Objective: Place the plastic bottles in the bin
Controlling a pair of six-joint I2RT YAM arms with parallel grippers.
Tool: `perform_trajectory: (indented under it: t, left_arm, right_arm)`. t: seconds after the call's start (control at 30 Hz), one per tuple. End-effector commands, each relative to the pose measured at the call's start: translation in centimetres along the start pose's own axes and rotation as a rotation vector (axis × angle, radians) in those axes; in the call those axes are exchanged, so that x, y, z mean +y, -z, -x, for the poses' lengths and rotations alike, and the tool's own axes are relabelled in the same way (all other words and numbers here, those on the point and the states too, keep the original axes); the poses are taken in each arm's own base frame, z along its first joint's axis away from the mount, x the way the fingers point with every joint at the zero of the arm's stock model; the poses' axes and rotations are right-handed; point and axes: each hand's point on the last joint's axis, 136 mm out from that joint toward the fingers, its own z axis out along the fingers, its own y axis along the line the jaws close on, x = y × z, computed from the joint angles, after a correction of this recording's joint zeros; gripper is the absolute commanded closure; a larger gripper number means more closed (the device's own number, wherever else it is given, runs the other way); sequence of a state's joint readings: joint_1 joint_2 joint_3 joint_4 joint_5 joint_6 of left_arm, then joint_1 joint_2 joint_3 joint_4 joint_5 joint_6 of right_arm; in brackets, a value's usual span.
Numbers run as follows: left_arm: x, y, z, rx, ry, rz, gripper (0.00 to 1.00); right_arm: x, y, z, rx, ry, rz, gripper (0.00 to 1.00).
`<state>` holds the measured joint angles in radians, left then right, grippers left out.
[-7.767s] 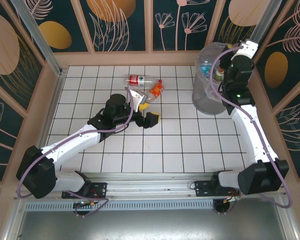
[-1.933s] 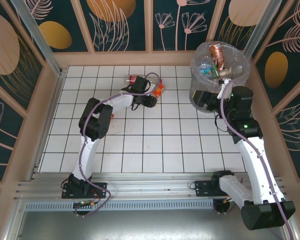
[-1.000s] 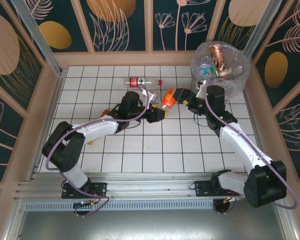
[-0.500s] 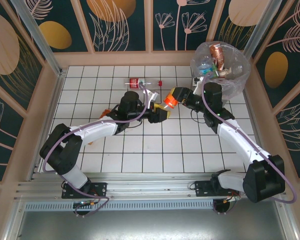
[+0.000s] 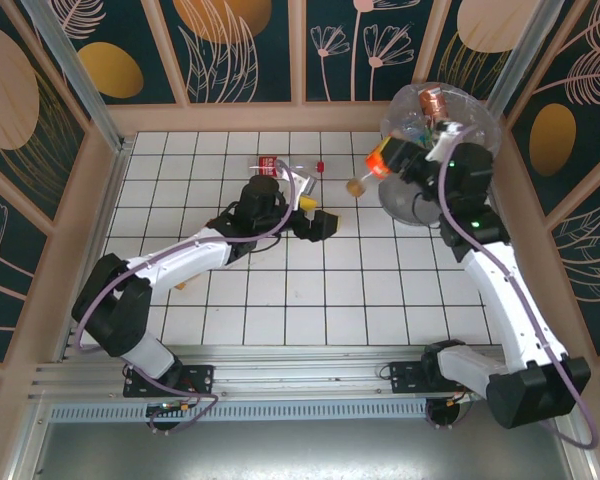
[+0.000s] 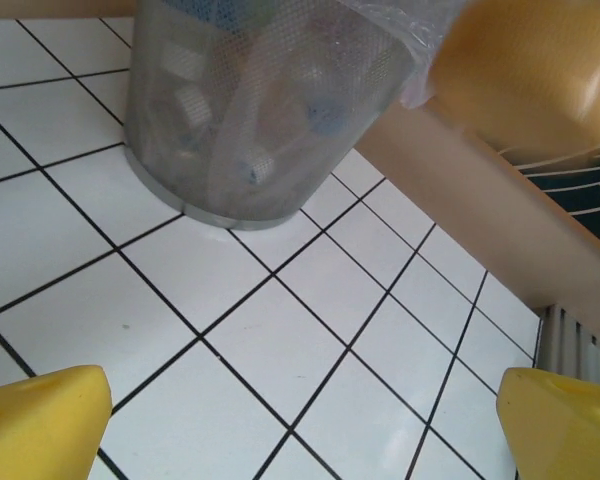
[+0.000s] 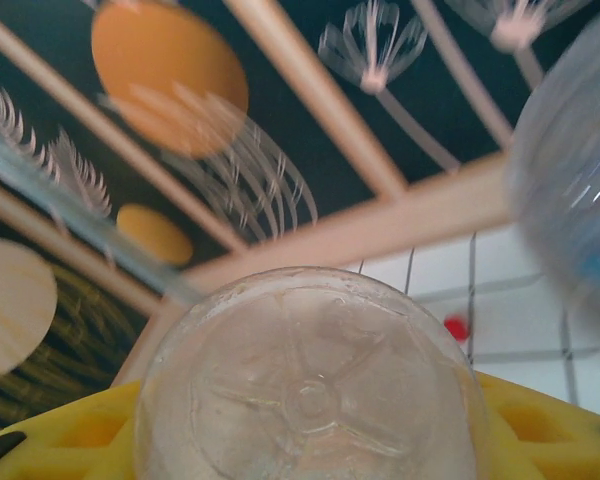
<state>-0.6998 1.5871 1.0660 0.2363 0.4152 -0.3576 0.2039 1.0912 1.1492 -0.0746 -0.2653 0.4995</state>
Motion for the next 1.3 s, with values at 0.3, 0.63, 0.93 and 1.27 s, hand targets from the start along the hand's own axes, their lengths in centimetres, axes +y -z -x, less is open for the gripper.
perform_trajectory:
  t: [0.3, 0.63, 0.93, 1.27]
  left_arm:
    - [0.7, 1.9, 0.8, -0.015, -0.084, 0.109, 0.01]
    - [2.4, 3.5, 0.2, -0.002, -0.126, 0.232, 0.01]
    - [5.8, 4.5, 0.9, 0.014, -0.104, 0.360, 0.01]
    - [14.0, 5.8, 3.8, 0.027, -0.090, 0.539, 0.02]
  right_arm:
    - [-5.8, 3.3, 14.3, -0.413, 0.322, -0.463, 0.51]
    - [-11.1, -2.6, 14.6, -0.193, 0.498, -0.603, 0.48]
    - [-14.8, -7.1, 9.2, 0.132, 0.593, -0.615, 0.46]
    - [-14.5, -9.0, 6.6, 0.247, 0.626, -0.587, 0.24]
